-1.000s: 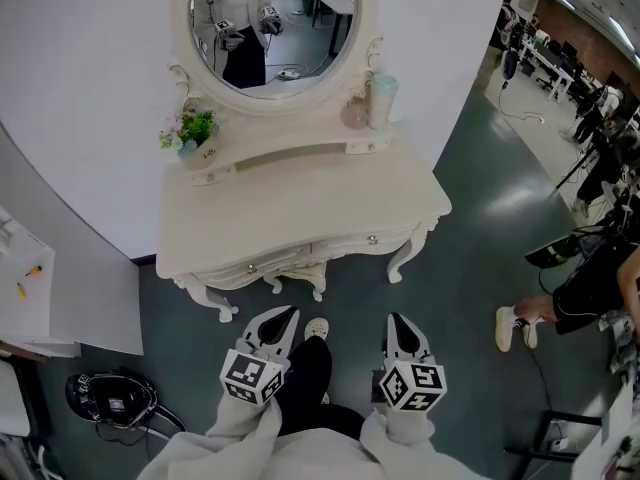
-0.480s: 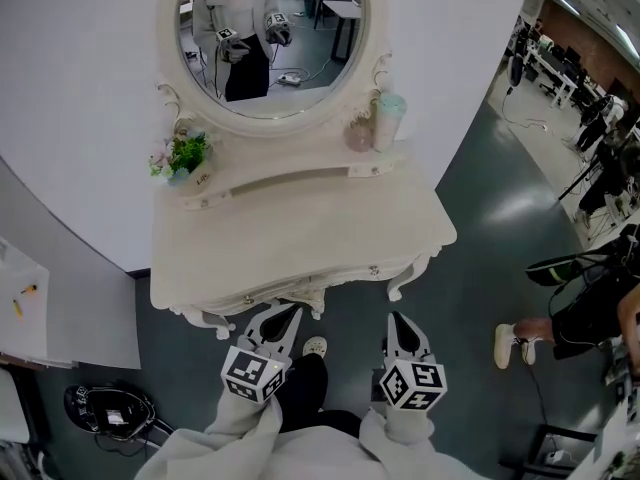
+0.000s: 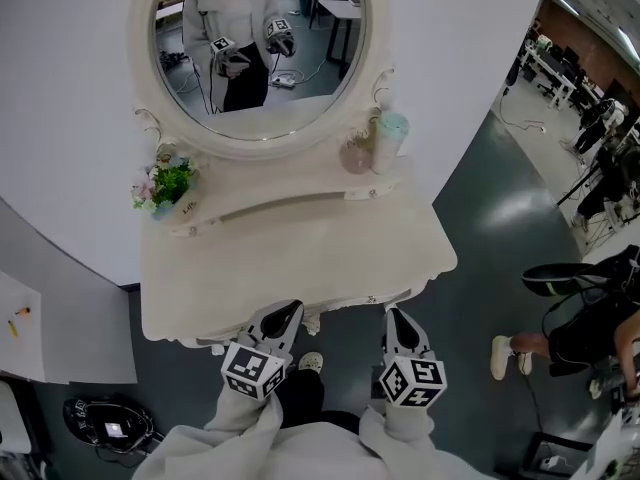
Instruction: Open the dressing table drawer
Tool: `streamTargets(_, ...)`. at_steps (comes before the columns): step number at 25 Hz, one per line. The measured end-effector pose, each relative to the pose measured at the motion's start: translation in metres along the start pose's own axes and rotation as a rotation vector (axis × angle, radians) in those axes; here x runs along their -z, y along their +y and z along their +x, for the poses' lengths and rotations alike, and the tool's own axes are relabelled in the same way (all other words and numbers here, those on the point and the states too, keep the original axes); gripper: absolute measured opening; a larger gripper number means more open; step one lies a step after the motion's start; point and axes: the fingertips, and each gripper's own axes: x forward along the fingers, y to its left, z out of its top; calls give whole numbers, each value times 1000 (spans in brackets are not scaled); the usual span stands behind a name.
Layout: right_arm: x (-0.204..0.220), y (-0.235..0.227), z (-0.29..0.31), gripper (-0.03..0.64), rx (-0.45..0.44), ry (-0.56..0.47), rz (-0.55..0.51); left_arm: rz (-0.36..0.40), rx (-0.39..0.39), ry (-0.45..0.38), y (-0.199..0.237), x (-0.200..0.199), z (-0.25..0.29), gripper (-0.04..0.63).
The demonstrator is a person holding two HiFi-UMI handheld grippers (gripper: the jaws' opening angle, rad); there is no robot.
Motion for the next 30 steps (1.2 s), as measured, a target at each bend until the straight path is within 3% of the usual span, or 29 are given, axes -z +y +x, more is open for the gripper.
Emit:
streamTargets(16, -25, -25, 83, 40, 48, -12, 11, 13, 40, 0, 56, -14, 80, 17)
streamTargets(30, -17, -17, 103, 40, 59, 23, 1, -6, 52, 23, 72, -8, 84, 17)
